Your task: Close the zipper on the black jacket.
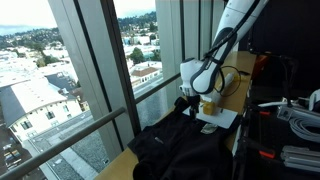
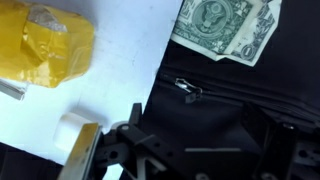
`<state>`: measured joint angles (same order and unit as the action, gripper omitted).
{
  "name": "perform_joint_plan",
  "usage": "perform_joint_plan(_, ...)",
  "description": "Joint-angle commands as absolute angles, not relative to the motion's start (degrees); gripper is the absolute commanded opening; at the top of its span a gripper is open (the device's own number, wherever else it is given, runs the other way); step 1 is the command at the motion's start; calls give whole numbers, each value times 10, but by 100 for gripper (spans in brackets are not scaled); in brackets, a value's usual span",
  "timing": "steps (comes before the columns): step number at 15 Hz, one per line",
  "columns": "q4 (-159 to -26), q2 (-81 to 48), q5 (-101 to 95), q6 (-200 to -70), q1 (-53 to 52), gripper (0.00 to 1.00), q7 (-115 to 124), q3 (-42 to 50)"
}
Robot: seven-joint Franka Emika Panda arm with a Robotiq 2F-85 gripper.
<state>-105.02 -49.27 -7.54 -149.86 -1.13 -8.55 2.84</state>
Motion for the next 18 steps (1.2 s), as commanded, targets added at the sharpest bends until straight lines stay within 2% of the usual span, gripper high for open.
perform_joint_plan(1, -1048, -494, -82, -1497, -7, 100, -81, 24)
perform_joint_plan(14, -1046, -529, -87, -1586, -8, 100, -91, 19)
perform_joint_plan(18, -1055, -523, -83, -1575, -25, 100, -74, 16)
